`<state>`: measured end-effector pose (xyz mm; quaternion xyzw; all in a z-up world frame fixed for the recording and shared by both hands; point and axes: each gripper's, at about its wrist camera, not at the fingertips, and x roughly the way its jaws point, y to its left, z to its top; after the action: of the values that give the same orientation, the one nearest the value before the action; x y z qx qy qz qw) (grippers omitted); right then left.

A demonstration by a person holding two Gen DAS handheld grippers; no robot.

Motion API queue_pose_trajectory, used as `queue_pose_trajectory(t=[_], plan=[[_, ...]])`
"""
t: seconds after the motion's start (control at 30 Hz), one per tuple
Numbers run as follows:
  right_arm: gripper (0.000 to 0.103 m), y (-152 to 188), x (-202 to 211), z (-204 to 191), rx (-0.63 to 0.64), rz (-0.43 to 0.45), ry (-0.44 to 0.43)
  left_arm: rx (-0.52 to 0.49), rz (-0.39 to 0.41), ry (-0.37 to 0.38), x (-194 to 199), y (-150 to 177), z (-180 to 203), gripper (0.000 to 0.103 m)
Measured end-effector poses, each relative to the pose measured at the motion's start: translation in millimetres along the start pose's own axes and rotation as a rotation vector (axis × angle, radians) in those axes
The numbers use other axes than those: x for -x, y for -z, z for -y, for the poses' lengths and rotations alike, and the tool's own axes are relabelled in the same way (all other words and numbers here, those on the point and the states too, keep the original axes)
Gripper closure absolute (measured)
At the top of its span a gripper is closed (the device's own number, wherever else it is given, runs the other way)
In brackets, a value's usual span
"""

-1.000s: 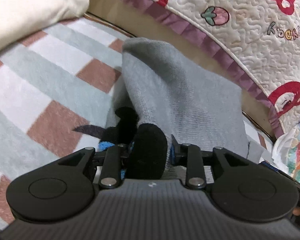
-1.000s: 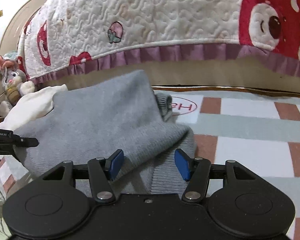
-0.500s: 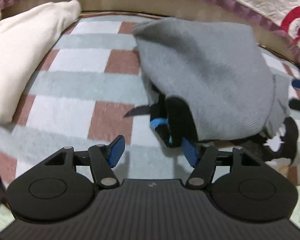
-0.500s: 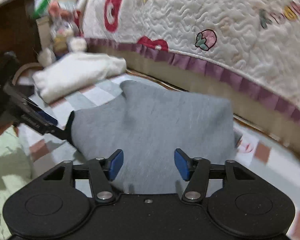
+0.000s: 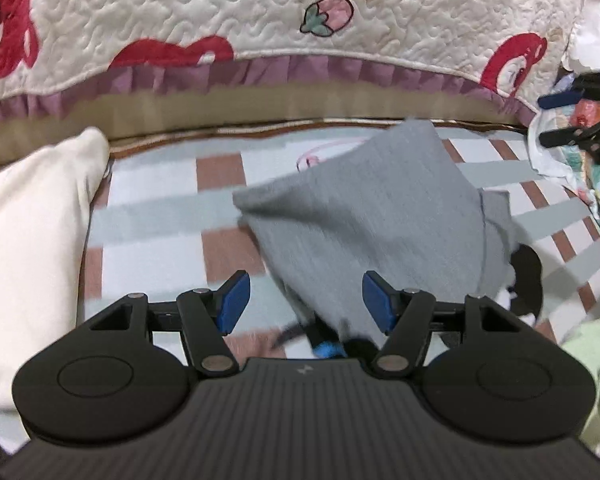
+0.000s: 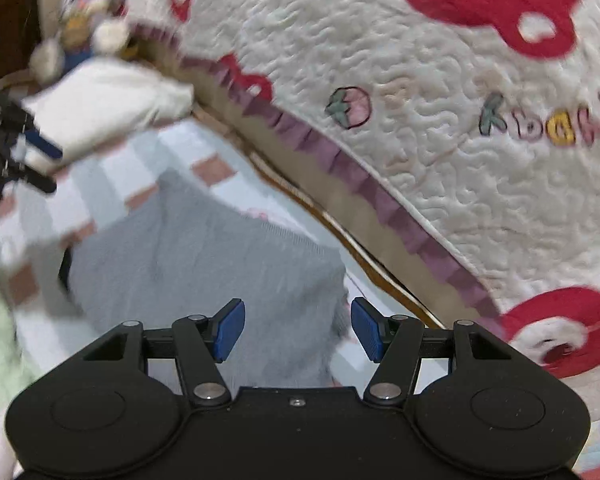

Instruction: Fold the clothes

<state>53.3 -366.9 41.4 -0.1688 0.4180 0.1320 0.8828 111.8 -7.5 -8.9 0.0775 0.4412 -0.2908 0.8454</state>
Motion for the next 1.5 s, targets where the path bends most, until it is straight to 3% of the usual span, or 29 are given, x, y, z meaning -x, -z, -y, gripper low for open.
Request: queue_pose_trajectory(t=[0.13, 0.2, 0.4, 0.47, 0.57, 0.63, 0.77, 0.8, 0.83, 0.87, 0.9, 0.93, 1.0, 1.07, 1.17, 1.3, 1.33, 1.37, 1.4, 1.5], plan=[[0.039, 9, -68, 24, -0.118, 0.055, -0.025, 0.153, 0.149, 0.058, -29, 1, -15, 0.041], [0.04, 16, -101, 35, -0.184, 0.062, -0.036, 0.212, 0.187, 0.021, -53, 10, -24, 0.041], [0.039, 30, -163, 67, -0.367, 0.088, -0.104, 0.27, 0.152, 0.07, -131, 17, -62, 0.041], [0.037, 32, -180, 75, -0.428, 0.068, -0.184, 0.359, 0.166, 0.127, -147, 17, -80, 0.041], [0.037, 36, -202, 76, -0.455, 0.036, -0.226, 0.489, 0.189, 0.213, -170, 16, -105, 0.041], [0.035, 38, -213, 80, -0.486, 0.039, -0.247, 0.515, 0.245, 0.255, -174, 15, -111, 0.041], [0.024, 43, -228, 96, -0.603, 0.088, -0.308, 0.55, 0.255, 0.221, -187, 7, -108, 0.034], [0.024, 46, -231, 102, -0.713, 0.093, -0.333, 0.554, 0.243, 0.212, -191, 5, -105, 0.035], [0.026, 50, -235, 107, -0.817, 0.097, -0.357, 0.552, 0.237, 0.227, -194, 3, -100, 0.042], [0.044, 50, -233, 106, -0.866, 0.098, -0.379, 0.546, 0.231, 0.243, -194, 1, -97, 0.072], [0.056, 50, -231, 104, -0.908, 0.101, -0.395, 0.526, 0.231, 0.233, -191, -3, -93, 0.079], [0.074, 47, -221, 99, -0.874, 0.112, -0.359, 0.505, 0.235, 0.222, -187, -7, -89, 0.089], [0.082, 47, -195, 94, -0.855, 0.159, -0.31, 0.431, 0.285, 0.2, -168, -16, -80, 0.094], [0.093, 56, -164, 99, -0.921, 0.233, -0.272, 0.384, 0.343, 0.206, -146, -26, -73, 0.094], [0.093, 75, -128, 102, -1.034, 0.301, -0.198, 0.29, 0.285, 0.094, -150, -42, -59, 0.093], [0.092, 71, -165, 93, -0.907, 0.147, -0.079, 0.24, 0.086, -0.024, -209, -52, -54, 0.084], [0.085, 70, -174, 91, -0.874, 0.131, -0.064, 0.227, 0.094, -0.052, -201, -53, -51, 0.08], [0.068, 68, -176, 88, -0.82, 0.136, -0.031, 0.213, 0.101, -0.081, -193, -54, -49, 0.074], [0.064, 67, -171, 85, -0.763, 0.153, 0.008, 0.2, 0.109, -0.109, -185, -55, -47, 0.073], [0.061, 67, -142, 78, -0.664, 0.226, 0.016, 0.142, 0.171, -0.165, -146, -57, -39, 0.074]])
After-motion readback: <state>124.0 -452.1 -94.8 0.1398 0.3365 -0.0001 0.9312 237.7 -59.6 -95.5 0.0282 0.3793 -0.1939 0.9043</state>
